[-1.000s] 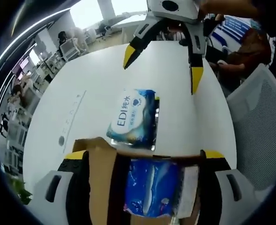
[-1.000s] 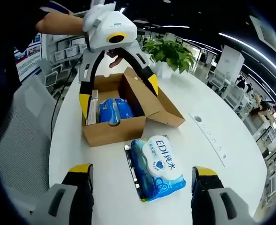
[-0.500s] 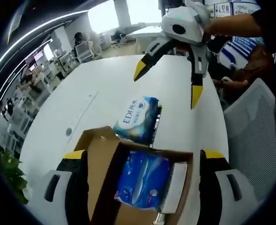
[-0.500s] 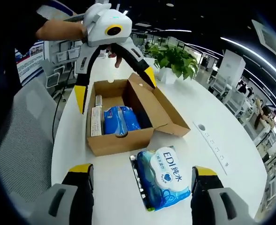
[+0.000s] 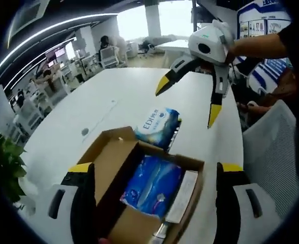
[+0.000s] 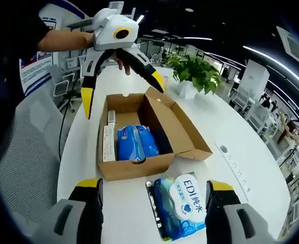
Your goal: Operate the shoe box by opening the lid, removing the specified soft item, and placing it in the target area until the item is outside and the box remains undamaged.
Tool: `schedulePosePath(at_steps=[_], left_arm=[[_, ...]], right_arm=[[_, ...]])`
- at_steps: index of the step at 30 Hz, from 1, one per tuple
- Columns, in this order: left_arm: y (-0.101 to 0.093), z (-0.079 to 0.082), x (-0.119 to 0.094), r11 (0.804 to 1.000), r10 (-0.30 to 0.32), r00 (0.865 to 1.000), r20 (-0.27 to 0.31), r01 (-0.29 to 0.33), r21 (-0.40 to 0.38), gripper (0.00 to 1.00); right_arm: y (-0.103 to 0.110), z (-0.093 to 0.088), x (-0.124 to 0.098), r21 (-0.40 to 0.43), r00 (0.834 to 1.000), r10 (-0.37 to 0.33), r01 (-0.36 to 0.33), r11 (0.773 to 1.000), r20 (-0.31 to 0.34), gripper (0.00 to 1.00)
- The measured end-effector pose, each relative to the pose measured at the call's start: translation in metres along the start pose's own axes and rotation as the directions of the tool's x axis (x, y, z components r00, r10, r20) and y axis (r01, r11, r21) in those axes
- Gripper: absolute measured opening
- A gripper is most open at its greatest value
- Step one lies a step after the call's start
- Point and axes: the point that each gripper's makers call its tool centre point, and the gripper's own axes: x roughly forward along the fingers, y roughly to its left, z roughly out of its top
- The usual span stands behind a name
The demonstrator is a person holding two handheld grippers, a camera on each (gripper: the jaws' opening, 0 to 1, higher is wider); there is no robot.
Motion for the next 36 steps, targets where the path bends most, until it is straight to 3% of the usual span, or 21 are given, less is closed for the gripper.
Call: schedulePosePath(at_steps=[4, 17, 26, 30, 36], left_arm=[[-0.002, 0.0, -0.012, 1.0, 0.021, 0.999, 0.032, -0.02, -0.022, 0.99], [-0.003, -0.018, -0.043, 0.995, 0.085, 0.995, 0.06, -0.082, -0.06, 0.99], [-0.008, -0.035, -0.07, 0.981, 0.169, 0.983, 0.074, -0.161, -0.109, 0.99], [-0.006, -0.042, -0.084, 0.968, 0.233, 0.969, 0.077, -0.223, -0.117, 0.99], [-0.012, -0.053, -0.098, 0.95, 0.282, 0.955, 0.089, -0.265, -0.165, 0.99]], right_arm=[[0.004, 0.009, 0.006, -0.02, 1.0, 0.004, -0.004, 1.0, 0.019, 0.77], [0.011, 0.025, 0.028, -0.076, 0.999, 0.013, -0.01, 0.997, 0.037, 0.65], [0.016, 0.035, 0.046, -0.11, 0.999, 0.012, -0.008, 0.994, 0.038, 0.56], [0.018, 0.039, 0.054, -0.109, 0.999, 0.017, -0.012, 0.994, 0.044, 0.52], [0.024, 0.044, 0.067, -0.112, 0.998, 0.036, -0.031, 0.993, 0.043, 0.48]])
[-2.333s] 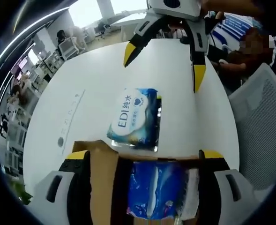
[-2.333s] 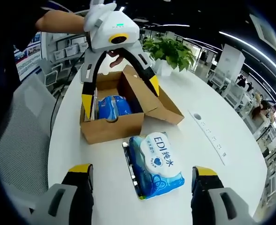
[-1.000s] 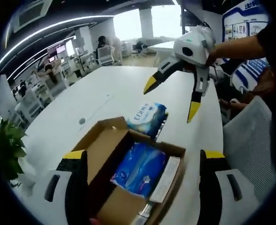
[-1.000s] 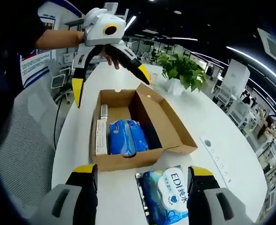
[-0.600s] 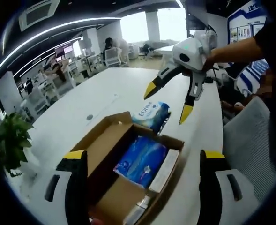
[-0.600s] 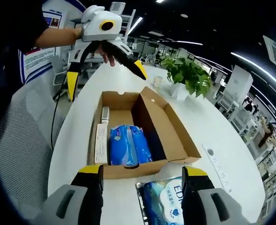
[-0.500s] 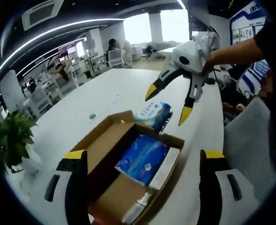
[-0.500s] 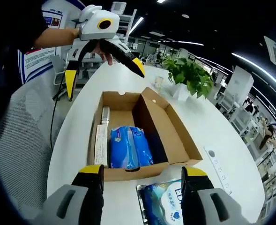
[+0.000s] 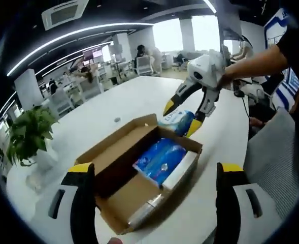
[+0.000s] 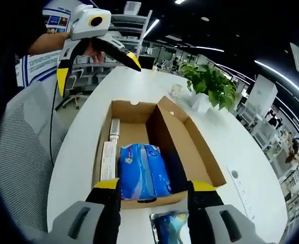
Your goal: Operate the shoe box by opening the lid, removing the specified soft item, and placing it in the target area until the item is outside and the box remains undamaged.
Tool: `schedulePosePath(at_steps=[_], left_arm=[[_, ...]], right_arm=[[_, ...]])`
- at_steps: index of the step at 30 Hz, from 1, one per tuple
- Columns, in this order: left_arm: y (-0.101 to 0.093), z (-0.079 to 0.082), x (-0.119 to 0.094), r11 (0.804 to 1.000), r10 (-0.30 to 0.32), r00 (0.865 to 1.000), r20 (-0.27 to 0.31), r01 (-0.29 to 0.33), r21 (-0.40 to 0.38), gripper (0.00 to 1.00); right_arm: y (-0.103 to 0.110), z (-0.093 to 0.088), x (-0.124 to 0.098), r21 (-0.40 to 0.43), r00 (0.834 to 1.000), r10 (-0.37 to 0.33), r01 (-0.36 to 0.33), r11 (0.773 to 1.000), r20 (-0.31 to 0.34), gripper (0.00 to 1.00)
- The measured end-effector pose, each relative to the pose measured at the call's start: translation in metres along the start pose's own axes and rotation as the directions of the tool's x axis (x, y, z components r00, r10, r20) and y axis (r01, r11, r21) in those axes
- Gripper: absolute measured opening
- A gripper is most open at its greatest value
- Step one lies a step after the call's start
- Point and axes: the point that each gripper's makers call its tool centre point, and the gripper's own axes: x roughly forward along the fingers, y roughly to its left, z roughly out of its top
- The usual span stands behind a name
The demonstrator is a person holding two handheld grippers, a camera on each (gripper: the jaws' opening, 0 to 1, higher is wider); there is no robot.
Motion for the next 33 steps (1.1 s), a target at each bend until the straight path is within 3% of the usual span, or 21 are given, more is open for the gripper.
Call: schedulePosePath(at_steps=[8, 12, 17, 25, 33], left_arm=[[-0.004, -0.017, -0.018, 0.993, 0.082, 0.996, 0.022, -0.08, -0.083, 0.99], [-0.001, -0.023, -0.029, 0.982, 0.163, 0.985, 0.048, -0.158, -0.108, 0.99], [-0.004, -0.032, -0.037, 0.973, 0.183, 0.982, 0.051, -0.174, -0.151, 0.99], [-0.027, -0.047, -0.046, 0.967, 0.182, 0.982, 0.056, -0.168, -0.192, 0.99], [-0.047, -0.06, -0.055, 0.961, 0.226, 0.972, 0.069, -0.211, -0.181, 0.99]], right_arm=[[0.005, 0.0, 0.017, -0.011, 1.0, 0.019, -0.019, 1.0, -0.024, 0.42], [0.004, -0.001, 0.024, -0.019, 0.999, 0.02, -0.021, 1.0, -0.034, 0.38], [0.007, -0.001, 0.033, -0.023, 0.998, 0.04, -0.041, 0.999, -0.049, 0.37], [0.013, 0.0, 0.049, -0.031, 0.995, 0.061, -0.064, 0.997, -0.084, 0.37], [0.014, -0.006, 0.063, -0.025, 0.99, 0.059, -0.063, 0.998, -0.128, 0.36]])
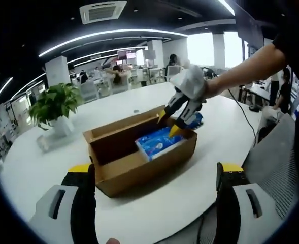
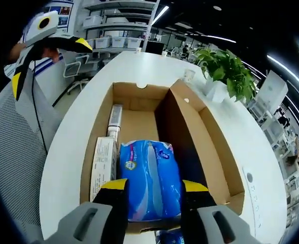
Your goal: Operate the shoe box by opening the lid, removing the specified soft item, and placing it in the target area until the item is outside and the box remains undamaged.
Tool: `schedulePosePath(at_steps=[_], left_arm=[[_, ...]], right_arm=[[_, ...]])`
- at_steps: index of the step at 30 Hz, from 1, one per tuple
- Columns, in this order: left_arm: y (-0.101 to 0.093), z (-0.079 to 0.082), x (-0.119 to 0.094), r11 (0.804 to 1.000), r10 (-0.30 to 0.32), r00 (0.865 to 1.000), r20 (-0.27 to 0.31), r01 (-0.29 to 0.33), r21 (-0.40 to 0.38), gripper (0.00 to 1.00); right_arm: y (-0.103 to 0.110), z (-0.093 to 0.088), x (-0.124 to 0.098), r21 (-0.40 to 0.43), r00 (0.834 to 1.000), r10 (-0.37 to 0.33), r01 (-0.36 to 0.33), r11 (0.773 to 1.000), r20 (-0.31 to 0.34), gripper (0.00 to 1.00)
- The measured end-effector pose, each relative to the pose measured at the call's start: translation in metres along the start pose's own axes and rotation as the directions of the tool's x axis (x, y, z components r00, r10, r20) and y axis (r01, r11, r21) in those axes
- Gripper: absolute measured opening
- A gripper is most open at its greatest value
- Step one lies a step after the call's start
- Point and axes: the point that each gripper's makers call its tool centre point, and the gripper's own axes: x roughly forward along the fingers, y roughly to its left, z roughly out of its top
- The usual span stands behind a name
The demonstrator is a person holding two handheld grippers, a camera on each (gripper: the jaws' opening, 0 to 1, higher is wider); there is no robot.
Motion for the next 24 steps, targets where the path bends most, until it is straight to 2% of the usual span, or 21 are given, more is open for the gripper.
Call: schedulePosePath(at_steps=[5, 8, 11, 13, 16, 21, 24], left_arm=[[-0.006, -0.012, -0.003, 1.0, 0.014, 1.0, -0.006, -0.014, -0.005, 0.99], [-0.007, -0.014, -0.004, 0.999, 0.037, 0.999, 0.005, -0.037, 0.015, 0.99], [-0.01, -0.018, -0.001, 0.999, 0.035, 0.999, -0.003, -0.035, 0.024, 0.99], [-0.01, -0.018, 0.001, 0.999, 0.035, 0.999, 0.009, -0.035, 0.036, 0.95], [-0.01, -0.02, 0.003, 0.998, 0.034, 0.999, 0.004, -0.034, 0.044, 0.96], [-0.012, -0.016, 0.003, 1.0, 0.013, 0.999, 0.039, -0.012, -0.013, 0.99], [-0.009, -0.017, 0.003, 0.999, 0.025, 0.999, 0.044, -0.024, -0.021, 0.99]], right_arm=[[0.005, 0.001, 0.009, -0.008, 1.0, 0.025, -0.025, 1.0, -0.004, 0.32], [0.003, 0.002, 0.013, 0.002, 1.0, 0.017, -0.017, 1.0, -0.009, 0.32], [0.002, 0.003, 0.017, 0.014, 1.0, 0.02, -0.02, 1.0, -0.012, 0.32], [0.001, 0.001, 0.021, 0.018, 0.999, 0.024, -0.023, 1.0, -0.03, 0.31], [0.001, 0.001, 0.024, 0.041, 0.999, 0.027, -0.026, 0.999, -0.027, 0.29], [0.002, -0.002, 0.031, 0.05, 0.998, 0.038, -0.035, 0.998, -0.056, 0.25], [0.0, -0.004, 0.033, 0.047, 0.997, 0.028, -0.025, 0.999, -0.073, 0.18]])
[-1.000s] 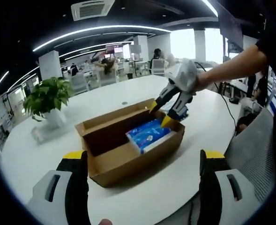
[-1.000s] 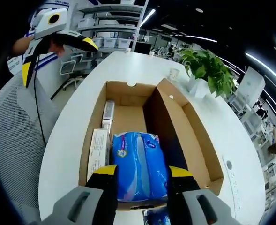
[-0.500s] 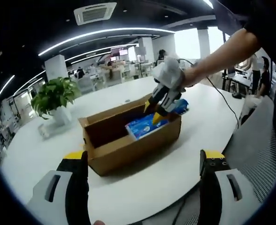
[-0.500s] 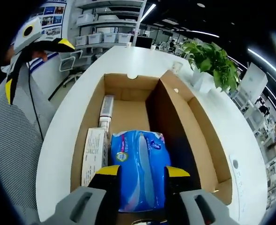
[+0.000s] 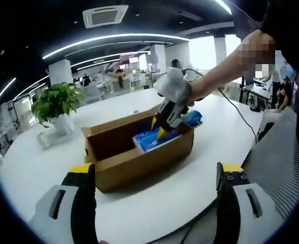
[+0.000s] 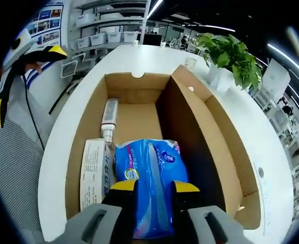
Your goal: Operate the shoe box by opening the lid, removing the specified soft item, and placing it in the target area until the item is outside and the box remains undamaged.
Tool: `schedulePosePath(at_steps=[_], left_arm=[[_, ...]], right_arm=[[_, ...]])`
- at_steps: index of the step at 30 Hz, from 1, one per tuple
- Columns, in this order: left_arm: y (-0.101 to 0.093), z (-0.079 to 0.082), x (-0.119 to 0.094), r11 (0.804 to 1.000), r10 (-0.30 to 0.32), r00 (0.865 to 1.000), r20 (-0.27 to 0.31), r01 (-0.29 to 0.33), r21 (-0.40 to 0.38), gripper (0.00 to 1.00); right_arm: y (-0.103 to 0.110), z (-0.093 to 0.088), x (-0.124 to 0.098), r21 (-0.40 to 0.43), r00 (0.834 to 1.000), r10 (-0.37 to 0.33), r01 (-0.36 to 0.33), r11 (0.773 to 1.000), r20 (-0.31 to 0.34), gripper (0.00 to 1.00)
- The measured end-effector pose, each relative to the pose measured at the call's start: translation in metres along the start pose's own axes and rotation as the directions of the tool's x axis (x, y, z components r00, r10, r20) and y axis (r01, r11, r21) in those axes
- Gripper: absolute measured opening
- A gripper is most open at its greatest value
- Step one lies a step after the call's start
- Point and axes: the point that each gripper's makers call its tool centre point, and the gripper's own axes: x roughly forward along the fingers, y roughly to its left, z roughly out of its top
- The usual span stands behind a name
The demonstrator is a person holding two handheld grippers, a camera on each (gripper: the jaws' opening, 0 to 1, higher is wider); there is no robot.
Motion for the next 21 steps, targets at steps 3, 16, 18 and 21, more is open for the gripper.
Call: schedulePosePath(at_steps=[3, 16, 18, 21], left_arm=[[0.0, -0.001, 0.0, 1.0, 0.0, 1.0, 0.003, 0.0, -0.003, 0.99], [0.004, -0.001, 0.001, 1.0, 0.01, 1.0, 0.006, -0.01, -0.024, 0.98], [0.005, -0.002, 0.001, 1.0, 0.015, 1.0, 0.007, -0.015, -0.027, 0.98], [0.007, -0.003, 0.001, 0.999, 0.018, 1.0, 0.003, -0.018, -0.038, 0.98]], right_arm=[[-0.002, -0.002, 0.002, -0.013, 1.0, -0.006, 0.006, 1.0, -0.015, 0.14], [-0.011, 0.0, 0.001, -0.089, 0.998, -0.054, 0.052, 0.995, -0.027, 0.0], [-0.014, 0.003, -0.002, -0.108, 0.997, -0.076, 0.074, 0.991, -0.014, 0.0], [-0.016, 0.006, -0.007, -0.11, 0.996, -0.09, 0.089, 0.99, -0.001, 0.0]])
